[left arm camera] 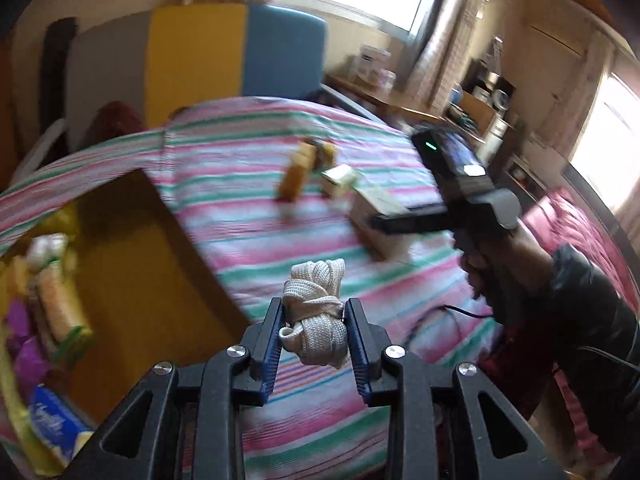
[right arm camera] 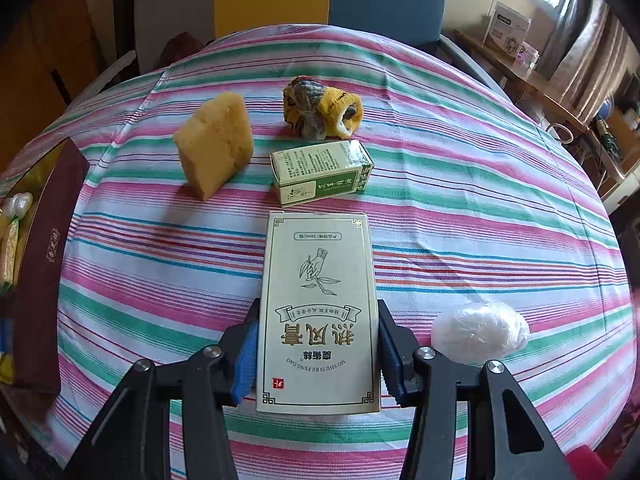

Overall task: Organize objects
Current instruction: 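Carry the white cloth bundle into the gold tray and release it with the left gripper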

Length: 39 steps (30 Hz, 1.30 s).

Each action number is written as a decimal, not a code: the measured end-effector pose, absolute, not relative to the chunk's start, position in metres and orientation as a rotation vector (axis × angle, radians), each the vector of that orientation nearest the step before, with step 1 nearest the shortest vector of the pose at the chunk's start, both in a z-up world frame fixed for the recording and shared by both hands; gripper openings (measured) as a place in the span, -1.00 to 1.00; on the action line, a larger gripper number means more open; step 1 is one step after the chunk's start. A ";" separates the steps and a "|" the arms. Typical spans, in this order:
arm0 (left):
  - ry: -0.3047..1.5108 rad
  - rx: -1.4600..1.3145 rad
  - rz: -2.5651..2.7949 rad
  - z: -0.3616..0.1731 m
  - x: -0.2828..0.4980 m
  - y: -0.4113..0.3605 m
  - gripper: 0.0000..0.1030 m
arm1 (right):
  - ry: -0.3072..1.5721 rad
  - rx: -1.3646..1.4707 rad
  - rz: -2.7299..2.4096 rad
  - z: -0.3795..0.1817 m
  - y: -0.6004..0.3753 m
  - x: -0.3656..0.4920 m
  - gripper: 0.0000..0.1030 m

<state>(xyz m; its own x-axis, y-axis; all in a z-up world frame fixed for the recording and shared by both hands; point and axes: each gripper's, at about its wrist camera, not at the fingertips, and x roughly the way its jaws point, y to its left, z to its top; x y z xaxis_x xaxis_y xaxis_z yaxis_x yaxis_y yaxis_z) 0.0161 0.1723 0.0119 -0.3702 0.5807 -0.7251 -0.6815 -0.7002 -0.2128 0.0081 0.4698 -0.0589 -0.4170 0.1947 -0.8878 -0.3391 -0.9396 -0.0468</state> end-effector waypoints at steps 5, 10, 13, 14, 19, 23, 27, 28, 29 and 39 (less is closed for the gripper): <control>0.153 -1.099 2.305 0.007 -0.005 0.126 -0.42 | 0.184 -1.474 2.400 -0.059 0.468 0.008 0.00; 0.134 -1.169 2.404 -0.009 -0.017 0.094 -0.42 | 0.170 -1.473 2.399 -0.058 0.466 0.008 0.00; 0.118 -1.187 2.421 -0.014 -0.017 0.084 -0.42 | 0.162 -1.472 2.399 -0.058 0.465 0.008 0.00; 0.112 -1.191 2.427 -0.016 -0.017 0.082 -0.42 | 0.162 -1.471 2.398 -0.057 0.465 0.009 0.00; 0.098 -1.190 2.428 -0.017 -0.019 0.073 -0.42 | 0.163 -1.484 2.388 -0.060 0.465 0.009 0.01; 0.078 -1.206 2.421 -0.020 -0.022 0.069 -0.42 | 0.120 -1.499 2.376 -0.063 0.461 0.007 0.01; 0.066 -1.226 2.419 -0.024 -0.025 0.067 -0.42 | 0.127 -1.498 2.376 -0.063 0.462 0.007 0.01; 0.066 -1.230 2.419 -0.025 -0.025 0.067 -0.42 | 0.125 -1.499 2.376 -0.063 0.462 0.007 0.01; 0.066 -1.234 2.418 -0.026 -0.025 0.066 -0.42 | 0.124 -1.499 2.376 -0.063 0.462 0.007 0.01; 0.050 -1.389 2.416 -0.058 -0.044 0.053 -0.42 | 0.116 -1.500 2.380 -0.062 0.460 0.007 0.01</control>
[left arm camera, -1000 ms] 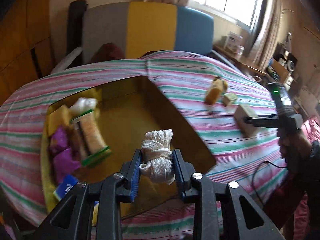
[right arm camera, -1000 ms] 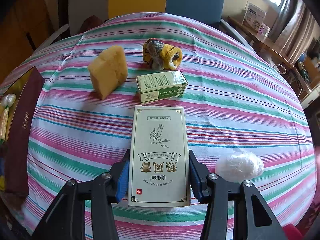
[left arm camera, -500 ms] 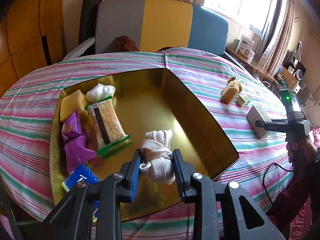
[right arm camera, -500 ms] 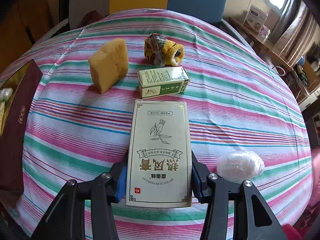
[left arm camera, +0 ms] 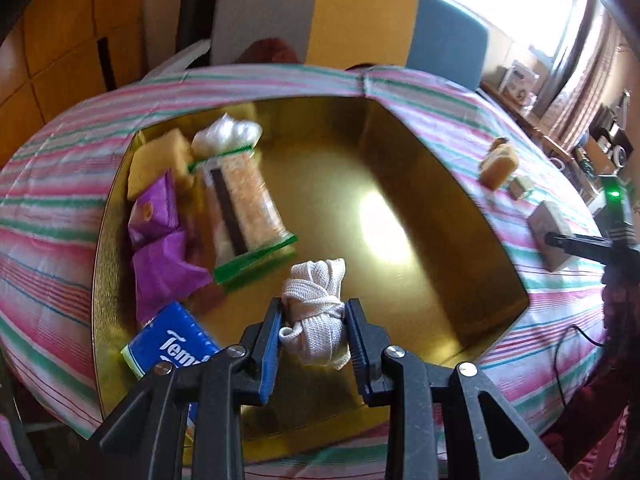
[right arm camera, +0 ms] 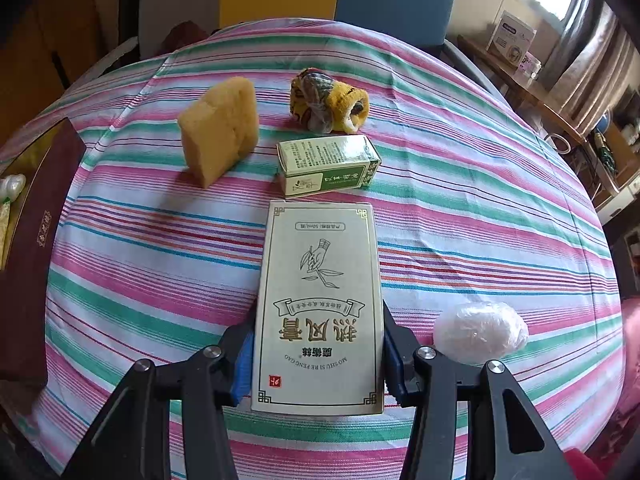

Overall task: Organize objects
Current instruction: 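Carry the white cloth bundle into the gold tray and release it with the left gripper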

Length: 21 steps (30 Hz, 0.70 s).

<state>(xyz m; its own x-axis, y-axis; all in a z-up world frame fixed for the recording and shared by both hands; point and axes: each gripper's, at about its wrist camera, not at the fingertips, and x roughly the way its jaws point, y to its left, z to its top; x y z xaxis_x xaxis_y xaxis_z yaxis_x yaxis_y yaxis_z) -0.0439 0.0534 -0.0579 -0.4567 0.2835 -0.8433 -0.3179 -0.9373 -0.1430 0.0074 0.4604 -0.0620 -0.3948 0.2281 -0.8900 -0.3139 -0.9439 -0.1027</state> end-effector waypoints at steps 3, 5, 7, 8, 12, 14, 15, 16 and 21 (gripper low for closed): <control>0.016 -1.453 2.411 -0.070 -0.052 0.045 -0.41 | 0.107 -1.501 2.385 -0.062 0.459 0.007 0.01; 0.005 -1.492 2.415 -0.076 -0.054 0.038 -0.37 | 0.107 -1.501 2.386 -0.062 0.458 0.007 0.01; -0.011 -1.498 2.414 -0.078 -0.055 0.033 -0.31 | 0.110 -1.502 2.386 -0.062 0.458 0.007 0.01; -0.020 -1.490 2.417 -0.077 -0.054 0.030 -0.27 | 0.111 -1.503 2.387 -0.062 0.459 0.006 0.01; -0.010 -1.473 2.443 -0.073 -0.052 0.026 -0.21 | 0.116 -1.503 2.386 -0.062 0.458 0.006 0.01; -0.026 -1.468 2.449 -0.071 -0.048 0.024 -0.21 | 0.123 -1.502 2.385 -0.061 0.459 0.007 0.01; -0.024 -1.459 2.461 -0.069 -0.046 0.023 -0.21 | 0.126 -1.502 2.383 -0.061 0.460 0.006 0.01; -0.020 -1.452 2.470 -0.067 -0.046 0.023 -0.21 | 0.129 -1.501 2.381 -0.061 0.460 0.006 0.01; -0.024 -1.414 2.525 -0.058 -0.045 0.016 -0.21 | 0.135 -1.462 2.390 -0.057 0.462 0.008 0.00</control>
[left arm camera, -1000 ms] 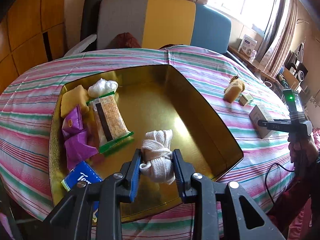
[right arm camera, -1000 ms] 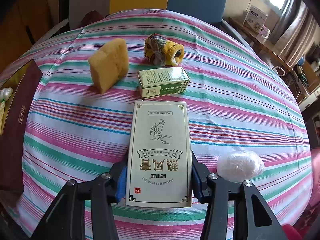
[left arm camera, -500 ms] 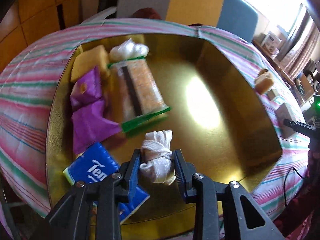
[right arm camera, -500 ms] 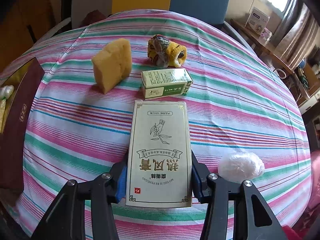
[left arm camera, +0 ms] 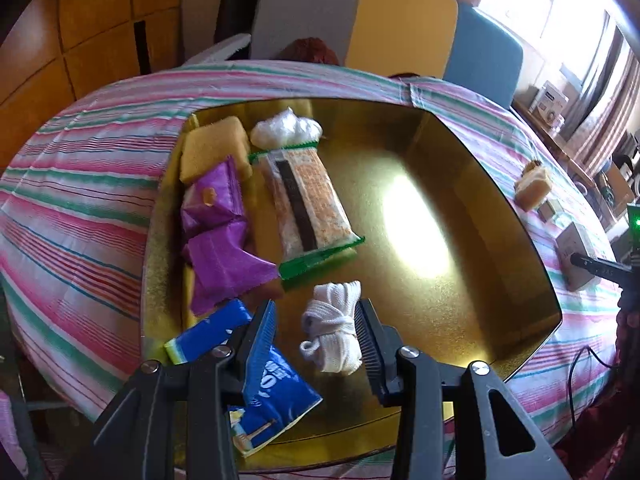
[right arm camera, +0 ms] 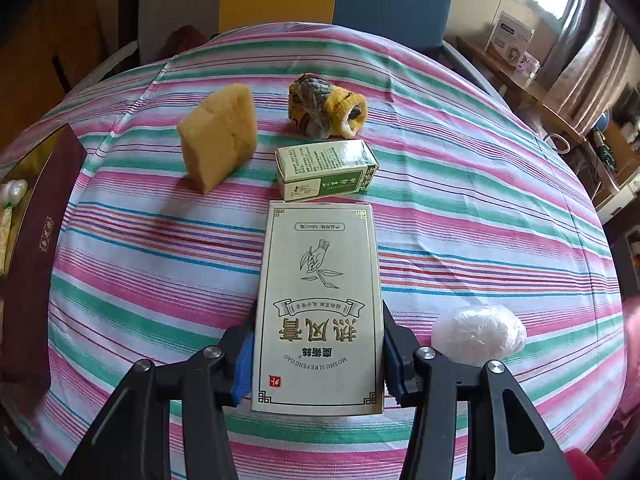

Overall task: Organize objects
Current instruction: 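Carry the white cloth bundle into the gold tray and release it with the left gripper, then carry the cream medicine box into the gold tray and release it with the right gripper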

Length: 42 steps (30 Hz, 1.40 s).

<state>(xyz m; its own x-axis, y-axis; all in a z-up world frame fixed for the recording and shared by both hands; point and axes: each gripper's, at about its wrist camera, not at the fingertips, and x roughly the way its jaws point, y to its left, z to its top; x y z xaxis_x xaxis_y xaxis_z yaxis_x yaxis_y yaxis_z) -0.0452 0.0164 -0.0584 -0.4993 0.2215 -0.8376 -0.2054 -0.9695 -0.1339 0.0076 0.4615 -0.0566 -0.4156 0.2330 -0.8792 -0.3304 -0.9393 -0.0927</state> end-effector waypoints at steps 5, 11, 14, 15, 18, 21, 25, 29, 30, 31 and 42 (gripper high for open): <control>-0.038 -1.384 2.569 -0.047 -0.046 0.008 -0.21 | 0.214 -1.434 2.382 -0.050 0.468 0.011 0.00; -0.048 -1.311 2.610 -0.033 -0.043 -0.003 -0.21 | 0.307 -1.364 2.488 -0.007 0.433 0.001 0.00; -0.068 -1.296 2.621 -0.029 -0.045 -0.007 -0.21 | 0.323 -1.359 2.636 0.027 0.387 -0.017 0.00; -0.077 -1.290 2.627 -0.028 -0.044 -0.010 -0.21 | 0.320 -1.374 2.699 0.038 0.368 -0.026 0.01; -0.087 -1.276 2.638 -0.027 -0.040 -0.015 -0.21 | 0.237 -1.431 2.820 0.056 0.305 -0.049 0.01; -0.110 -1.280 2.629 -0.029 -0.036 -0.021 -0.21 | 0.230 -1.550 2.863 0.049 0.255 -0.079 0.01; -0.160 -1.317 2.618 -0.037 -0.037 -0.031 -0.21 | 0.196 -1.698 2.804 0.018 0.200 -0.124 0.01; -0.184 -1.317 2.633 -0.042 -0.035 -0.041 -0.21 | 0.196 -1.763 2.713 -0.017 0.170 -0.161 0.01; -0.205 -1.314 2.620 -0.044 -0.035 -0.045 -0.21 | 0.193 -1.766 2.695 -0.023 0.165 -0.169 0.01; -0.218 -1.309 2.612 -0.044 -0.034 -0.047 -0.21 | 0.173 -1.763 2.680 -0.028 0.160 -0.176 0.01; -0.228 -1.297 2.612 -0.042 -0.034 -0.050 -0.21 | 0.289 -1.742 2.663 -0.042 0.162 -0.193 0.27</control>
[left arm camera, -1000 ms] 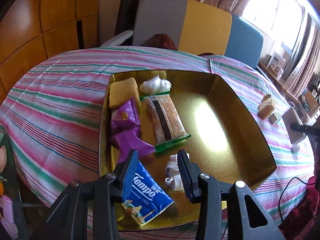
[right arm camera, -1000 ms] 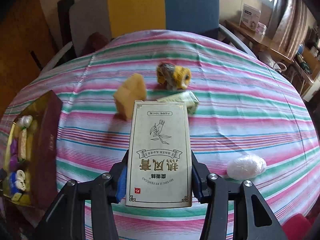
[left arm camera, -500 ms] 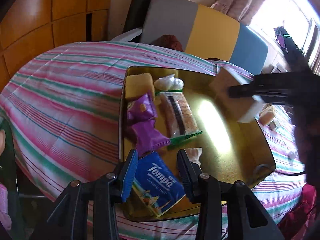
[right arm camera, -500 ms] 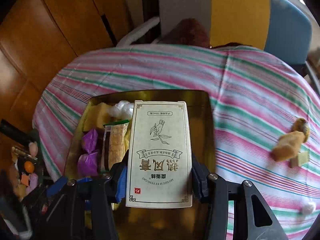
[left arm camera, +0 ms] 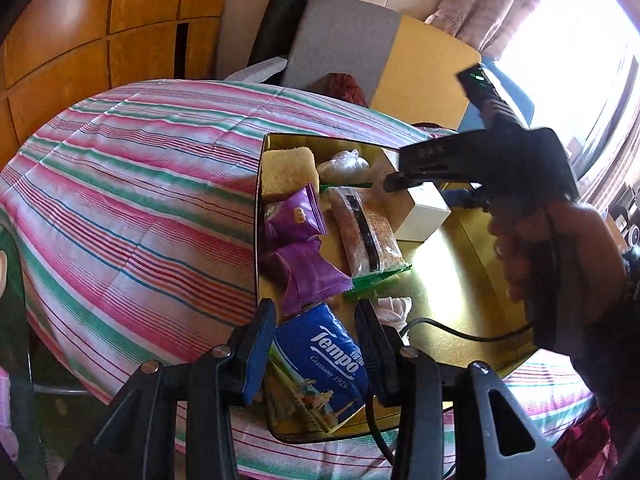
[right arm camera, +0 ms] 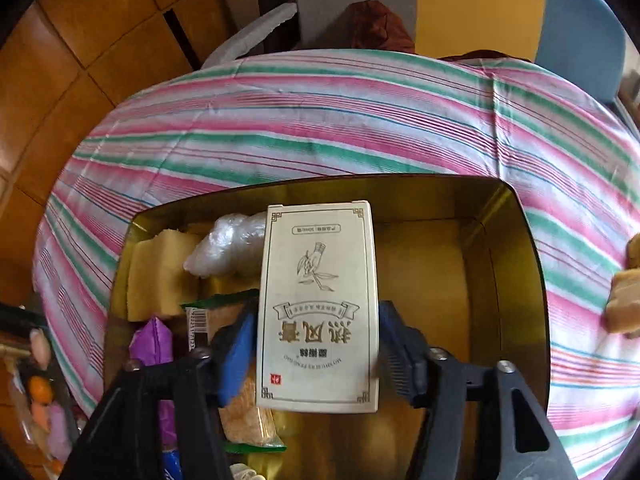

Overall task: Organize objects
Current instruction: 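Carry the cream medicine box into the gold tray and release it with the right gripper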

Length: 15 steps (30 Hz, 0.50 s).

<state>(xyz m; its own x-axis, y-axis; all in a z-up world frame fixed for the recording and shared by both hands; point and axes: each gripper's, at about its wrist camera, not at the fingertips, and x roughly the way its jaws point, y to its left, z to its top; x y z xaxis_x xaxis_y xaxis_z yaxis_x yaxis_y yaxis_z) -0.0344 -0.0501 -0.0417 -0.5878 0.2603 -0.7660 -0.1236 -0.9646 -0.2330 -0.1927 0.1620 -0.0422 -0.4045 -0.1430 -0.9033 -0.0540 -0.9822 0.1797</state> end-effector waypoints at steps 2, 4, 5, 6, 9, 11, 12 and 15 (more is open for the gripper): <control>-0.218 -1.290 2.619 -0.039 -0.033 -0.048 -0.21 | -0.307 1.647 -2.579 -0.035 0.169 -0.184 0.32; -0.205 -1.280 2.627 -0.036 -0.033 -0.048 -0.21 | -0.313 1.603 -2.600 -0.026 0.176 -0.172 0.37; -0.196 -1.276 2.630 -0.035 -0.032 -0.046 -0.21 | -0.313 1.585 -2.609 -0.022 0.179 -0.166 0.40; -0.190 -1.274 2.631 -0.034 -0.032 -0.045 -0.21 | -0.315 1.569 -2.611 -0.018 0.183 -0.159 0.41; -0.164 -1.260 2.636 -0.029 -0.029 -0.042 -0.21 | -0.330 1.518 -2.615 -0.006 0.196 -0.136 0.48; -0.137 -1.250 2.639 -0.026 -0.027 -0.038 -0.21 | -0.326 1.490 -2.617 0.000 0.206 -0.118 0.52; -0.119 -1.245 2.642 -0.024 -0.026 -0.036 -0.21 | -0.327 1.479 -2.616 0.002 0.210 -0.111 0.53; -0.076 -1.234 2.643 -0.021 -0.023 -0.028 -0.20 | -0.338 1.453 -2.621 0.007 0.228 -0.085 0.56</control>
